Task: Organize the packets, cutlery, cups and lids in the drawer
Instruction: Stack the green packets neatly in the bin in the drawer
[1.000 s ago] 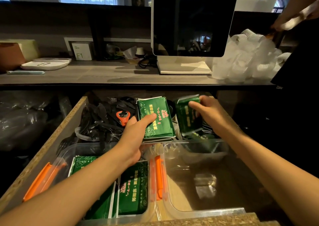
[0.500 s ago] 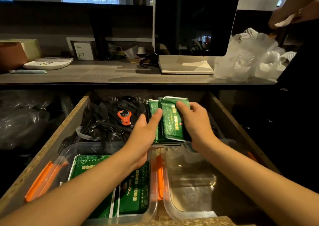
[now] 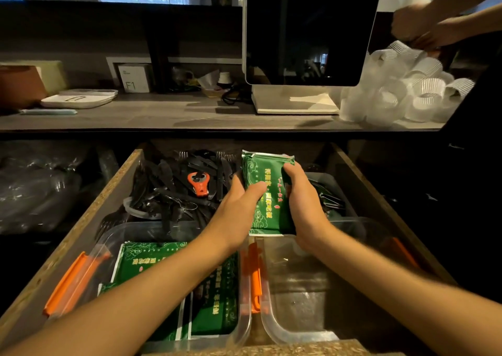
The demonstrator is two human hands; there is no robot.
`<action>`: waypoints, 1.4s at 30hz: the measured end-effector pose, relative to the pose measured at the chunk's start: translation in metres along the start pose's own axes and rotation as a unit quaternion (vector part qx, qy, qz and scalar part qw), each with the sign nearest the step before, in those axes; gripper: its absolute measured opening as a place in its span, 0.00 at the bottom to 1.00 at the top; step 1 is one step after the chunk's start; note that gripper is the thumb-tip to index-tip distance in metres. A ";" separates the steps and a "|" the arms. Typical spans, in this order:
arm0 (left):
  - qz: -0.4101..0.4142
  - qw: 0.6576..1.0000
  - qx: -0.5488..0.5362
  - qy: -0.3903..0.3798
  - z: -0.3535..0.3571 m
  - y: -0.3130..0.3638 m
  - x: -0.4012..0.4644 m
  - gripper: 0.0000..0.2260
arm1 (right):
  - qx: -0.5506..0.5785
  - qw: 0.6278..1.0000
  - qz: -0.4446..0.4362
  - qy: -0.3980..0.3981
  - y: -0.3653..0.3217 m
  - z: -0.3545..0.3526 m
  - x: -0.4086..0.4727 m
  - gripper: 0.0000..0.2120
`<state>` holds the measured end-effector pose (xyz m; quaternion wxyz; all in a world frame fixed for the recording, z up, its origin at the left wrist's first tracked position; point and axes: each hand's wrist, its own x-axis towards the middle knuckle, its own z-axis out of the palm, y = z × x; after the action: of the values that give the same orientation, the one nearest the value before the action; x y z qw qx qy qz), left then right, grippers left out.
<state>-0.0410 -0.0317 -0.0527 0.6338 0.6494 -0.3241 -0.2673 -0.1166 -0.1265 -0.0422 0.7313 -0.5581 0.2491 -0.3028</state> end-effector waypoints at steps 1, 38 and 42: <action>0.007 1.000 0.027 -0.009 0.000 -0.001 0.000 0.47 | -0.012 1.000 -0.023 0.003 -0.001 0.000 -0.001 0.16; -0.113 0.985 -0.129 0.037 -0.016 -0.014 0.012 0.36 | -0.635 0.772 -0.031 0.019 0.003 -0.125 0.092 0.11; -0.124 0.984 -0.121 0.033 -0.017 -0.012 0.012 0.34 | -0.493 0.858 -0.110 0.095 -0.012 -0.110 0.082 0.10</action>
<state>-0.0191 -0.0298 -0.0625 0.6801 0.6113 -0.1856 -0.3597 -0.1392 -0.2609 -0.0602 0.2950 -0.8382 0.3711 -0.2698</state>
